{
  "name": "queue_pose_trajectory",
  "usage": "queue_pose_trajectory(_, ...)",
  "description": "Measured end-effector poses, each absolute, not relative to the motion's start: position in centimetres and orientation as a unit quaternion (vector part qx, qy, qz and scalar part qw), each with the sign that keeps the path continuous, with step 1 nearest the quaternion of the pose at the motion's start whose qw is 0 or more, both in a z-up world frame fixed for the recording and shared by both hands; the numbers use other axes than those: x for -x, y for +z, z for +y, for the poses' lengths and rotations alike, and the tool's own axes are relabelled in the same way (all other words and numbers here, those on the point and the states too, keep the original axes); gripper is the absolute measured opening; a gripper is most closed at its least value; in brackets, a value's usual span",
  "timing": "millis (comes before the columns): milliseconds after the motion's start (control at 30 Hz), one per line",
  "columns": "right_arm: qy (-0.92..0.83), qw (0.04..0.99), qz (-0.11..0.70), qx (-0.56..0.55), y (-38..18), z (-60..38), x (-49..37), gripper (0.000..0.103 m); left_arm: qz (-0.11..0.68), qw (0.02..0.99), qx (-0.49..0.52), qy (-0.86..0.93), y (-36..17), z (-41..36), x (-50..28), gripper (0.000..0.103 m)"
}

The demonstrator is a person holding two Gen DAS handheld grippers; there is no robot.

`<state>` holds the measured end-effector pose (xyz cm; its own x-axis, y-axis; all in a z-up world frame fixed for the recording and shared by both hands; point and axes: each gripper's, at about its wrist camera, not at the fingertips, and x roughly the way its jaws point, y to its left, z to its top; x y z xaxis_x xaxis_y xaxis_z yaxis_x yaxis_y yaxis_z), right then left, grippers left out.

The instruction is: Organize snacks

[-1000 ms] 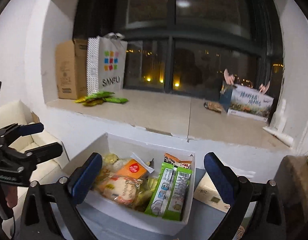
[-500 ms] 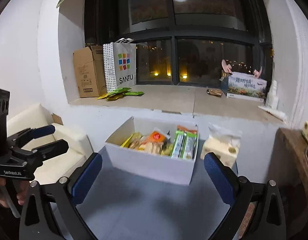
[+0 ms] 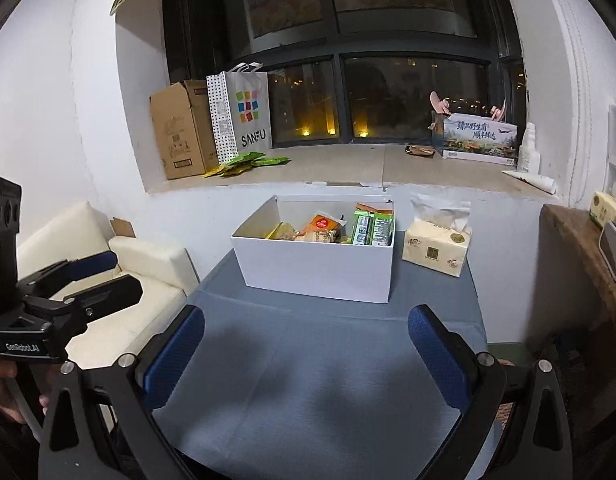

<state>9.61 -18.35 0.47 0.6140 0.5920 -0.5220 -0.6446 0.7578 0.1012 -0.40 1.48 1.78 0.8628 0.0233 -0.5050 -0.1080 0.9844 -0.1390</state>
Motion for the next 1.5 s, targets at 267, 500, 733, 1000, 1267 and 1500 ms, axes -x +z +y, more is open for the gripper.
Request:
queue_pose_trajectory(267, 0.344, 0.898, 0.271, 0.048, 0.74, -18.36, -9.64, 0.103, 0.262, 0.961, 0.076, 0.036, 1.88, 1.55, 0.11, 0.103)
queue_pose_trajectory(500, 0.345, 0.898, 0.268, 0.052, 0.89, -18.26, -9.59, 0.103, 0.262, 0.962, 0.07, 0.037, 1.9, 1.38, 0.11, 0.103)
queue_pose_trajectory(733, 0.346, 0.898, 0.268, 0.051, 0.9, -18.35, -9.59, 0.103, 0.264, 0.961, 0.069, 0.037, 1.93, 1.39, 0.02, 0.103)
queue_pose_trajectory(1000, 0.346, 0.897, 0.269, 0.05, 0.93, -18.23, -9.58, 0.103, 0.266, 0.961, 0.067, 0.039, 1.87, 1.29, -0.02, 0.103)
queue_pose_trajectory(1267, 0.347, 0.897, 0.269, 0.051, 0.9, -18.2, -9.49, 0.103, 0.267, 0.961, 0.065, 0.04, 1.75, 1.34, -0.02, 0.103)
queue_pose_trajectory(1500, 0.349, 0.896, 0.269, 0.052, 0.86, -18.2, -9.55, 0.103, 0.268, 0.961, 0.063, 0.04, 1.68, 1.19, 0.04, 0.103)
